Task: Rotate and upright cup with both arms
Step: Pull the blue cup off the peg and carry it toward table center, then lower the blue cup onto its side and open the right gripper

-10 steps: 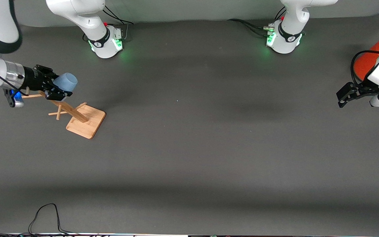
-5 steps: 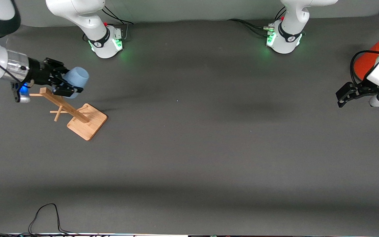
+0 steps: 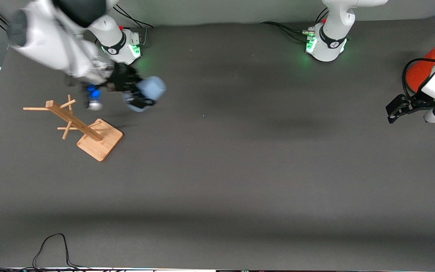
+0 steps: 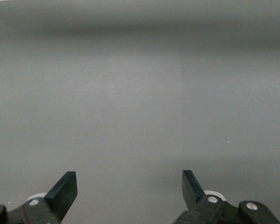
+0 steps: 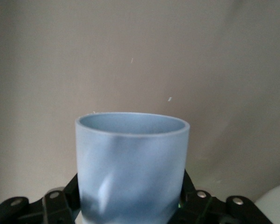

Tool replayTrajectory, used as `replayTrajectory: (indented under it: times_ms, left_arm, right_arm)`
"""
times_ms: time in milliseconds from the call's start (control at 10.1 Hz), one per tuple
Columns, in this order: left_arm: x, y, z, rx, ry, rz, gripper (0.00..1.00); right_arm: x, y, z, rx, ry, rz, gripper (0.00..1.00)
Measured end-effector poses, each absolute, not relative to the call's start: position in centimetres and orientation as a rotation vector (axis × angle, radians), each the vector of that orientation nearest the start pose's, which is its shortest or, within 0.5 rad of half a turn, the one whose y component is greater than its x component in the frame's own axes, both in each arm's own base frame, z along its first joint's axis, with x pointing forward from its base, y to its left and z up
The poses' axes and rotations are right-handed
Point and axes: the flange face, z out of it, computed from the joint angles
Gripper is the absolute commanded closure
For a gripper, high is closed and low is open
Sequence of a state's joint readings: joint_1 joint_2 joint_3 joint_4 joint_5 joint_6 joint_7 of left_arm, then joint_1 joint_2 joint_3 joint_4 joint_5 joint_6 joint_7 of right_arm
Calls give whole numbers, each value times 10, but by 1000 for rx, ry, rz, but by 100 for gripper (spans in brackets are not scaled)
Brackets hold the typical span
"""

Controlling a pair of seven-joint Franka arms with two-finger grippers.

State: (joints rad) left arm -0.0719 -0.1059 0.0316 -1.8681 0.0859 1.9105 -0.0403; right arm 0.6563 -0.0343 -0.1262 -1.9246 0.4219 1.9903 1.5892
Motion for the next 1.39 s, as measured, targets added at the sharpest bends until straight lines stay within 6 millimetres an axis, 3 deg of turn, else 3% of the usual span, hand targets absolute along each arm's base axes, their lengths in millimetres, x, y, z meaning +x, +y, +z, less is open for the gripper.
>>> replayTrajectory:
  times_ms: [198,297,495,594,792,891,990,1089,1287,1386]
  left_arm:
    - [551,-23,564,-3059,57,-213,0]
    - [556,-28,560,-3059,68,-205,0]
    - [571,-34,552,-3059,80,-193,0]
    - [579,-36,548,-3059,86,-188,0]
    - [595,-39,537,-3059,91,-169,0]
    - [602,-40,530,-3060,92,-157,0]
    - [608,-40,523,-3060,94,-146,0]
    - [613,-41,517,-3060,95,-138,0]
    - [627,-44,506,-3061,101,-129,0]
    - [638,-48,500,-3061,108,-128,0]
  right_arm:
    - [462,399,479,-2349,1672,389,54]
    - [457,438,451,-2378,1715,329,54]
    - [445,503,377,-2377,1789,248,49]
    - [434,524,337,-2378,1823,229,48]
    - [404,554,267,-2432,1869,150,46]
    - [391,563,243,-2448,1890,89,42]
    - [381,570,227,-2453,1905,51,31]
    - [373,574,214,-2472,1909,36,0]
    - [358,581,195,-2513,1887,7,0]
    - [359,583,194,-2515,1867,-11,0]
